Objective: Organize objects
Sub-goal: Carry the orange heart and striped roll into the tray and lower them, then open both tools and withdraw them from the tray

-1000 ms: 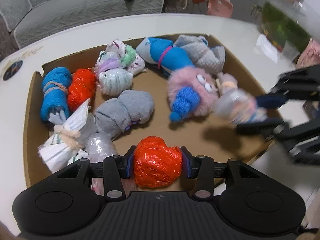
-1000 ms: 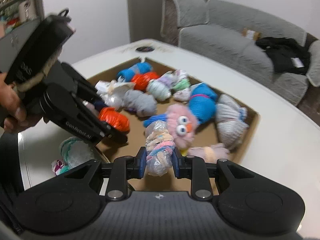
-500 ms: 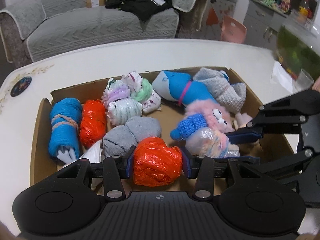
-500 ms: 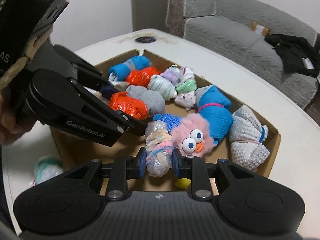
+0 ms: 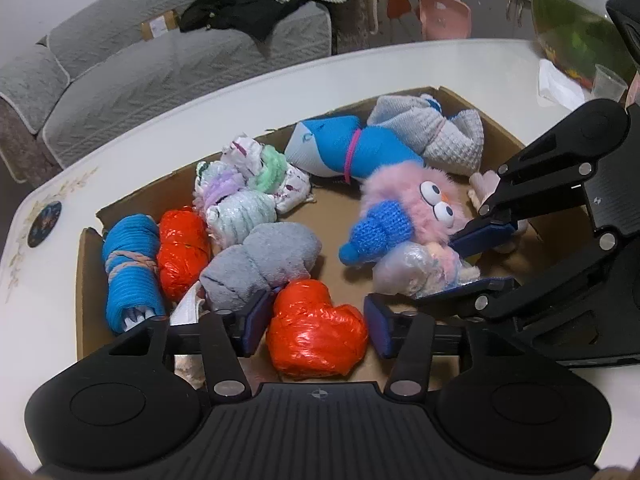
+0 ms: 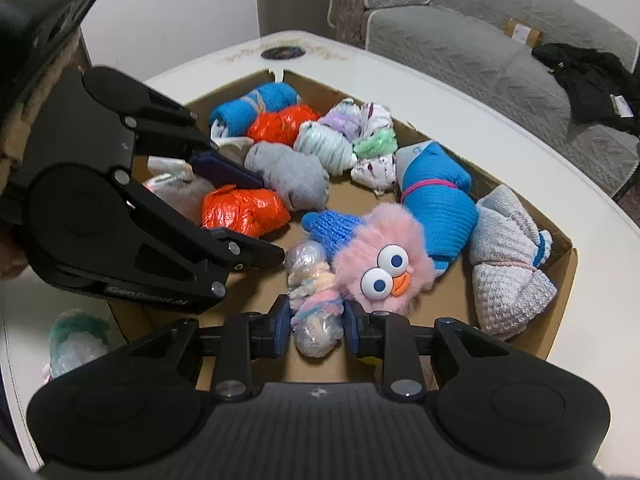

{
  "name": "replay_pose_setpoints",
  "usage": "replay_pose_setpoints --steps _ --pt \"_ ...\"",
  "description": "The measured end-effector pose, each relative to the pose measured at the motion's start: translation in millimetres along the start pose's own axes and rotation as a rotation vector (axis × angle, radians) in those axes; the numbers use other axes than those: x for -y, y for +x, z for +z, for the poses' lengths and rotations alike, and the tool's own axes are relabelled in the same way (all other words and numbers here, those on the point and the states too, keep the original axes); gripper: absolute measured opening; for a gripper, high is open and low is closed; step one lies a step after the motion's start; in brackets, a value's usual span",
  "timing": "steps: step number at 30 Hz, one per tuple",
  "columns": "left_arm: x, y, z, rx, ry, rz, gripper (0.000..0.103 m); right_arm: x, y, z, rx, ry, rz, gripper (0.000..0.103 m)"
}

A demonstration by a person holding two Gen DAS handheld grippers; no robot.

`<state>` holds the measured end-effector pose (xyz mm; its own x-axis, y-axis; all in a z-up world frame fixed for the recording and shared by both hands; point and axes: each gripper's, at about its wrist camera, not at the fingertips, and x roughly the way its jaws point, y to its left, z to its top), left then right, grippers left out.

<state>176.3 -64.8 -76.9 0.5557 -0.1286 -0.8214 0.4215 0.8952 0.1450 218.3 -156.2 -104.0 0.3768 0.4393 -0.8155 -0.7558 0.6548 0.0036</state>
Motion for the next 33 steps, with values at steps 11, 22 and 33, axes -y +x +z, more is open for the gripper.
replay_pose_setpoints --steps 11,22,33 --pt "-1.3 -0.9 1.6 -0.038 -0.004 0.007 0.067 -1.0 -1.6 -0.4 -0.051 -0.003 -0.004 0.04" --pt "2.7 -13.8 3.2 -0.031 -0.019 -0.001 0.074 -4.3 -5.9 -0.2 -0.072 -0.005 -0.022 0.05" --pt "-6.1 -26.6 -7.3 -0.026 -0.063 -0.011 0.076 -9.0 -15.2 -1.9 -0.065 -0.003 -0.034 0.054"
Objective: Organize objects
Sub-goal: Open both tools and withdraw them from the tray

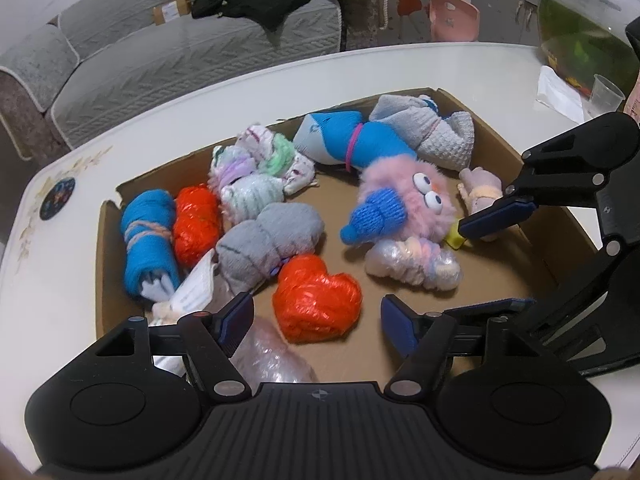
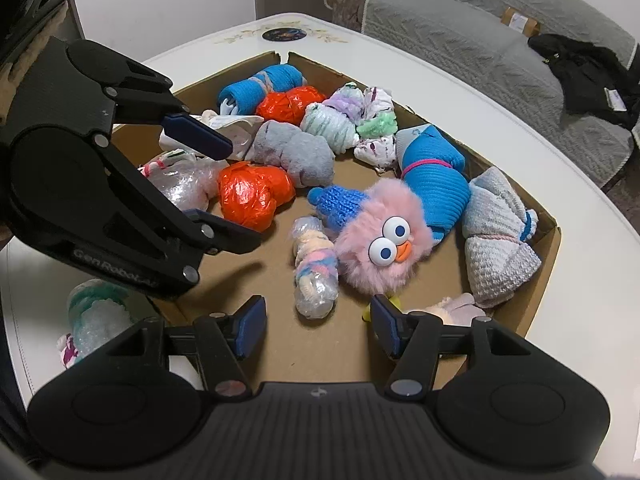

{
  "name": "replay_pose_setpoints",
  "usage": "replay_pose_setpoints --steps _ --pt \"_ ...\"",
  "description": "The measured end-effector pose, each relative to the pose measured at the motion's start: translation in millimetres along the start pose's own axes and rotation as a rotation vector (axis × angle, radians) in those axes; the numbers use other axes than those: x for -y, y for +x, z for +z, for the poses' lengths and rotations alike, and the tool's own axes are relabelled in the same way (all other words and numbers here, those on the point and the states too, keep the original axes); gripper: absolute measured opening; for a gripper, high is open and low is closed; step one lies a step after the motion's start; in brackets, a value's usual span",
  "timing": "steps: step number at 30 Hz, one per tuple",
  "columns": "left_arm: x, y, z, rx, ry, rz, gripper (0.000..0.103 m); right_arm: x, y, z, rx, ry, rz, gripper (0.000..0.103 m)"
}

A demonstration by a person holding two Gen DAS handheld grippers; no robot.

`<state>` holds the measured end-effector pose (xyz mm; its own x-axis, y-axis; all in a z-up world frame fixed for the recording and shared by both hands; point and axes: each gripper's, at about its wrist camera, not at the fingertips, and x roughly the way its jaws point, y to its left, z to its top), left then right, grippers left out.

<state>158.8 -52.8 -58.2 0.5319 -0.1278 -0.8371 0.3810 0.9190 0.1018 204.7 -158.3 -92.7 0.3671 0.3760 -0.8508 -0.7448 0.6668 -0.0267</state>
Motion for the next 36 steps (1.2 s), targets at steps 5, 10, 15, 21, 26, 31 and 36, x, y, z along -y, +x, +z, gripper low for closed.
replay_pose_setpoints --steps 5,10,15,21,26,31,36 --pt "-4.1 -9.0 -3.8 0.016 -0.014 -0.003 0.076 -4.5 -1.4 1.9 0.0 -0.005 -0.001 0.055" --pt "-13.8 -18.4 -9.8 0.025 -0.035 0.003 0.076 -7.5 -5.1 2.4 0.013 -0.001 -0.003 0.057" --pt "-23.5 -35.4 -21.0 0.054 -0.061 0.004 0.078 -10.1 -13.4 0.9 0.038 0.006 -0.001 0.058" --pt "-27.6 -50.1 -34.8 0.074 -0.08 -0.001 0.079 -16.7 -26.2 -3.1 0.068 0.01 -0.003 0.062" --pt "-35.1 -56.6 -50.4 0.085 -0.123 0.0 0.08 -23.2 -31.8 -7.2 0.086 0.026 -0.007 0.063" --pt "-42.7 -60.7 -64.0 0.085 -0.169 0.0 0.081 -32.4 -43.7 -12.7 0.116 0.055 -0.028 0.07" --pt "-46.0 -71.2 -85.0 0.097 -0.202 0.001 0.084 -54.7 -69.4 -30.9 0.186 0.117 -0.074 0.086"
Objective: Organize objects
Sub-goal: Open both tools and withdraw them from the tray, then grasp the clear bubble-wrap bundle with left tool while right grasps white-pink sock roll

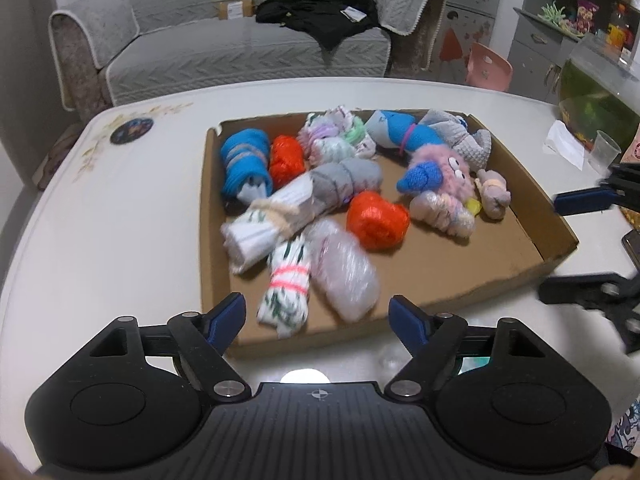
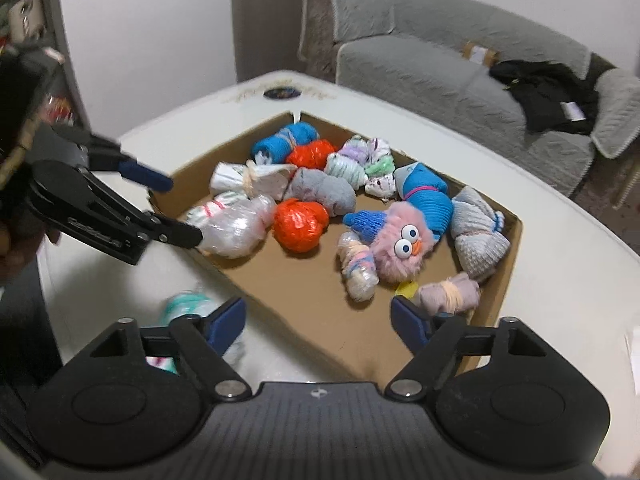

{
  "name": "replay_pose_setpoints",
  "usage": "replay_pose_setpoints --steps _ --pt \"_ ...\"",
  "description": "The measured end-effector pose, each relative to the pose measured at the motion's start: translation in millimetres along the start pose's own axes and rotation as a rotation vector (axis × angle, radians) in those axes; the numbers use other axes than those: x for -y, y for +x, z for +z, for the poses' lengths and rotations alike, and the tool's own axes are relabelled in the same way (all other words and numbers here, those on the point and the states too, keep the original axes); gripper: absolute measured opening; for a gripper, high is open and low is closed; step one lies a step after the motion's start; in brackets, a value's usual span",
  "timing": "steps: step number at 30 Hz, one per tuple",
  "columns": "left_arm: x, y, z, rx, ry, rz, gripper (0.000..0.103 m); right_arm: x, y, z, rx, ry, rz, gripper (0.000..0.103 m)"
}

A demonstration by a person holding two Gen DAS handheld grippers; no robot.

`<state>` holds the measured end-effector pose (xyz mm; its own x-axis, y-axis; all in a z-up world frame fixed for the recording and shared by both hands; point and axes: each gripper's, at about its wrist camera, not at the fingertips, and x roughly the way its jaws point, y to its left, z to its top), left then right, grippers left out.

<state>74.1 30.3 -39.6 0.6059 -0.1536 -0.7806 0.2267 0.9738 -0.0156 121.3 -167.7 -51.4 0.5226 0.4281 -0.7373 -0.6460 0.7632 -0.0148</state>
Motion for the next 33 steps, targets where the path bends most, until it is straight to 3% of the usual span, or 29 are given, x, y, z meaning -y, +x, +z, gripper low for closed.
replay_pose_setpoints --steps 3,8,12,16,22,24,33 --pt "-4.3 -8.4 -17.6 0.009 -0.03 0.007 0.086 -18.6 -16.7 -19.8 0.055 0.047 0.006 0.096" --pt "-8.9 -20.5 -48.7 0.031 -0.094 0.014 0.089 -54.9 -7.1 -51.6 0.068 0.1 0.003 0.096" --pt "-13.1 -23.1 -72.2 0.051 -0.137 0.046 0.09 -74.8 8.9 -61.7 0.079 0.126 0.019 0.095" --pt "-18.6 -23.2 -92.8 0.059 -0.152 0.076 0.091 -87.2 25.5 -64.9 0.078 0.149 -0.019 0.092" --pt "-21.5 -26.4 -104.5 0.071 -0.153 0.086 0.091 -97.3 37.3 -70.2 0.09 0.172 -0.066 0.072" --pt "-18.7 -27.5 -102.8 0.079 -0.142 0.079 0.091 -96.8 34.3 -71.8 0.107 0.177 -0.063 0.051" --pt "39.0 -19.3 -78.4 0.144 0.027 -0.017 0.099 -75.1 10.7 -104.7 0.15 0.12 -0.098 0.049"
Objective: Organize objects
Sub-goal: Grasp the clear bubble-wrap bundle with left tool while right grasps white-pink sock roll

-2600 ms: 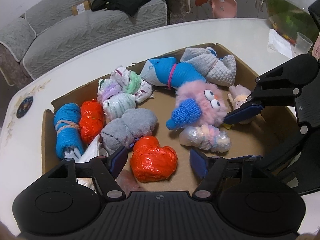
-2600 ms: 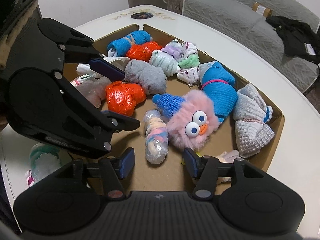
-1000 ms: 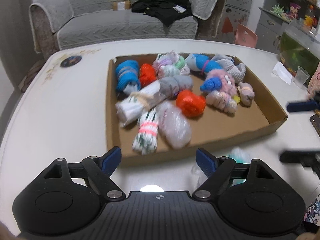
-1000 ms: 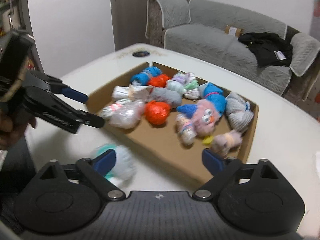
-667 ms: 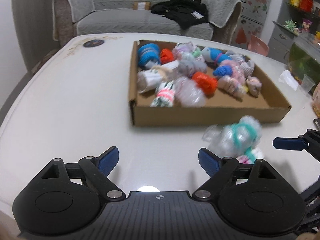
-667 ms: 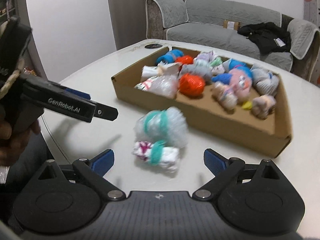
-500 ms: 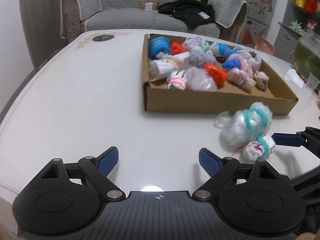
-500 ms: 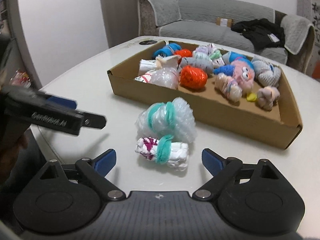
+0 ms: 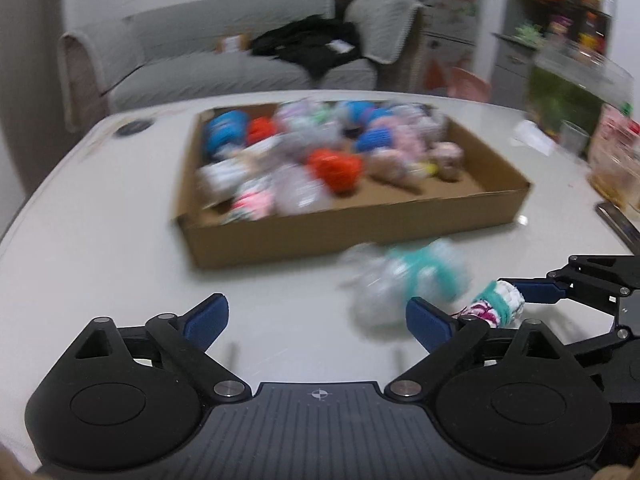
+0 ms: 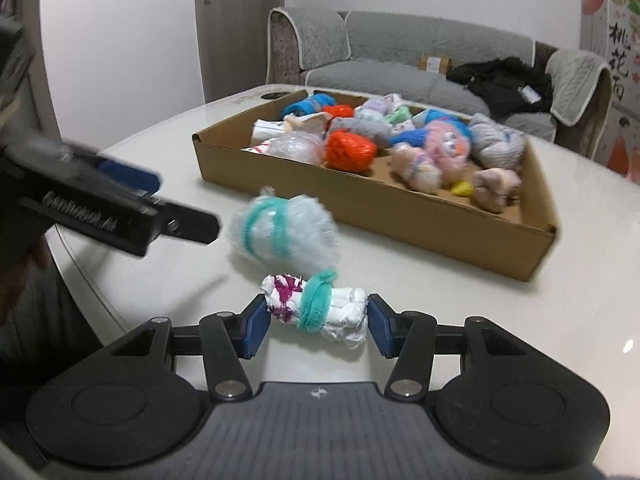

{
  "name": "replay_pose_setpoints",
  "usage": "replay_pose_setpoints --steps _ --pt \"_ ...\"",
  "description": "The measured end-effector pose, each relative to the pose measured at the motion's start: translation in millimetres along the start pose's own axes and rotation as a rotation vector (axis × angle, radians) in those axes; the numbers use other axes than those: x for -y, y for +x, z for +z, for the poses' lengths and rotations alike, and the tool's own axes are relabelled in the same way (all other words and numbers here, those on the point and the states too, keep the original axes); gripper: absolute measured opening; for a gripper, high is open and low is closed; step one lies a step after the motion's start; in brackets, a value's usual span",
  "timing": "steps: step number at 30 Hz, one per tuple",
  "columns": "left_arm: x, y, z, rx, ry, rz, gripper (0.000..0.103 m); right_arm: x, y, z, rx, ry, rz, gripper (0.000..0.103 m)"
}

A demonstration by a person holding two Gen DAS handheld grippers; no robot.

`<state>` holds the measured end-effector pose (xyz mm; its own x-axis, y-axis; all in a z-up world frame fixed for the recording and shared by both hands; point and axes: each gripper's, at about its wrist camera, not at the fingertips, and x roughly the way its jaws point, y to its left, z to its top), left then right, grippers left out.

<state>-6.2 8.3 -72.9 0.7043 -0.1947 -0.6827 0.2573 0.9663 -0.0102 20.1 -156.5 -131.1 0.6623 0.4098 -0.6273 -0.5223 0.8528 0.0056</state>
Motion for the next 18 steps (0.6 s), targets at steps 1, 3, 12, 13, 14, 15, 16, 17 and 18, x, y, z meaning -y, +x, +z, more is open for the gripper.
replay_pose_setpoints --steps 1,3,12,13,14,15,16,17,18 --pt "7.4 4.2 2.5 -0.004 0.011 -0.011 0.099 5.1 -2.8 -3.3 0.003 -0.002 -0.015 0.049" --pt "21.9 12.0 5.4 -0.022 0.022 -0.048 0.099 18.1 -8.0 -9.0 0.01 0.017 -0.029 0.049" --pt "52.8 40.0 4.6 -0.051 -0.019 -0.014 0.1 45.9 -19.3 -23.1 0.042 0.047 -0.044 0.05" --pt "52.9 41.1 4.2 -0.05 -0.025 -0.007 0.099 45.9 -19.9 -24.0 0.047 0.049 -0.043 0.05" --pt "53.0 42.6 3.5 -0.053 -0.025 0.0 0.099 46.3 -19.5 -24.1 0.051 0.048 -0.042 0.051" --pt "52.9 43.2 3.4 -0.056 -0.025 0.001 0.099 46.7 -19.0 -24.8 0.055 0.049 -0.043 0.055" --pt "52.4 43.9 3.2 -0.059 -0.027 0.003 0.098 46.9 -19.4 -25.3 0.058 0.052 -0.043 0.059" --pt "51.7 43.7 3.1 -0.059 -0.033 0.007 0.097 46.8 -19.1 -25.6 0.058 0.056 -0.043 0.068" --pt "50.3 43.0 3.1 -0.057 -0.044 0.005 0.097 47.3 -19.2 -26.4 0.059 0.06 -0.049 0.072"
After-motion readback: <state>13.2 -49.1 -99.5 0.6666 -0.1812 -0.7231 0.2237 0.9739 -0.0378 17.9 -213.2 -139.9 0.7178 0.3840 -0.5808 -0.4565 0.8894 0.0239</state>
